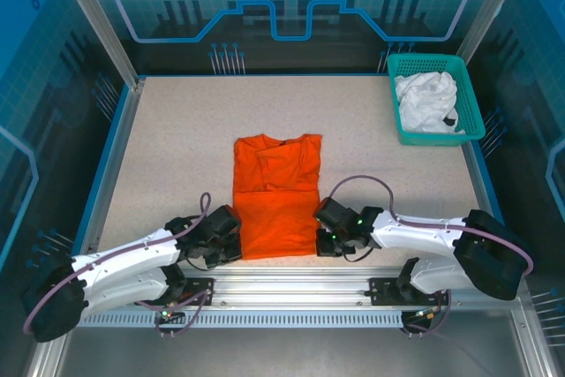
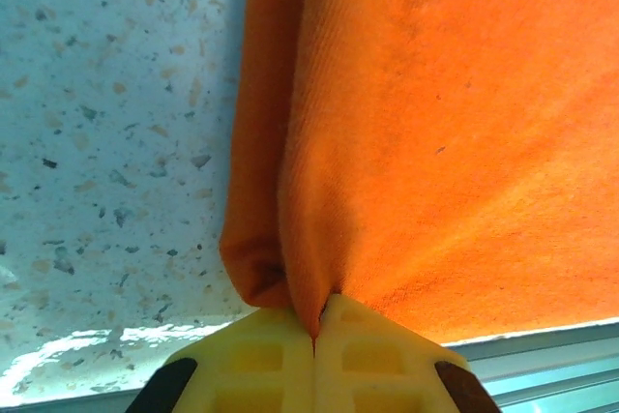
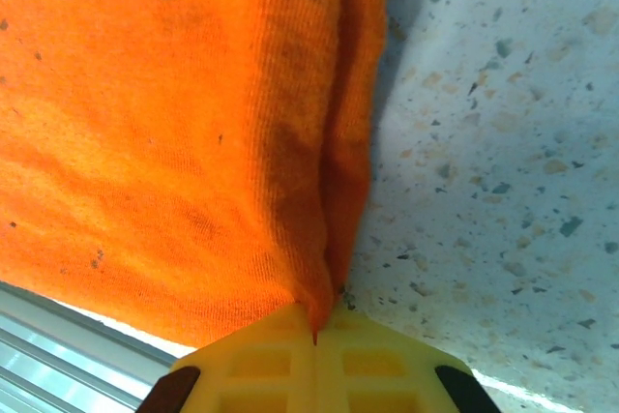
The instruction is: Fold and stack the t-shirts
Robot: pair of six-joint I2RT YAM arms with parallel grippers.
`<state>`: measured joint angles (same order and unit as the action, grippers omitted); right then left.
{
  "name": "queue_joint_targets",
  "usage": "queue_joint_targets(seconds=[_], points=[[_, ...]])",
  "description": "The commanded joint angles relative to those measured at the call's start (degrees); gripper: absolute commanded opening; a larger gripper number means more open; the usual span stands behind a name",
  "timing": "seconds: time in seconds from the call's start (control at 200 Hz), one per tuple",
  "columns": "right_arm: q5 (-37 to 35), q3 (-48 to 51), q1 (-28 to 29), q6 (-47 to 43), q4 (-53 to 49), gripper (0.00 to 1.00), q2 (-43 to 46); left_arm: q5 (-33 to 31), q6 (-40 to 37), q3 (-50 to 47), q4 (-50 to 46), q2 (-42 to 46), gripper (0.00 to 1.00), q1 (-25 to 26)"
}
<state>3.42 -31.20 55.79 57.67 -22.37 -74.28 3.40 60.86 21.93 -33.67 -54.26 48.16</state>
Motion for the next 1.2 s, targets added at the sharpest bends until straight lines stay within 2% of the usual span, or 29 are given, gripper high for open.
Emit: queue_joint_targets(seconds=[0.0,0.235,0.38,0.55,0.775,0.965,1.196], points=[[0.1,2.6,2.9,1.0,-3.8,0.00,-0.8,0.5,-1.3,0.8,-5.8,0.5,0.00,1.8],[-0.1,3.9,9.1,3.4,-6.4,0.00,3.3,3.3,0.2,1.2,-7.3,3.7,0.00,3.9],[-3.4,0.1,8.3,2.5,-11.0,0.00,8.6,0.9,-0.4,7.2,-11.6,6.5,0.00,3.7],[-3.6,-6.2,1.1,-1.2,-14.5,0.00,11.9,-1.8,-3.7,17.0,-15.1,5.3,0.00,0.7],[0.0,-15.3,-10.6,-7.4,-17.0,0.00,10.4,0.7,-11.2,26.1,-13.6,0.1,0.00,-9.8],[3.4,-25.0,-18.0,-12.6,-19.1,0.00,4.0,4.3,-15.9,33.5,-10.1,-5.7,0.00,-18.2],[5.0,-36.4,-25.6,-15.0,-18.8,0.00,-7.1,8.9,-19.3,41.4,-4.6,-18.6,0.00,-26.6]])
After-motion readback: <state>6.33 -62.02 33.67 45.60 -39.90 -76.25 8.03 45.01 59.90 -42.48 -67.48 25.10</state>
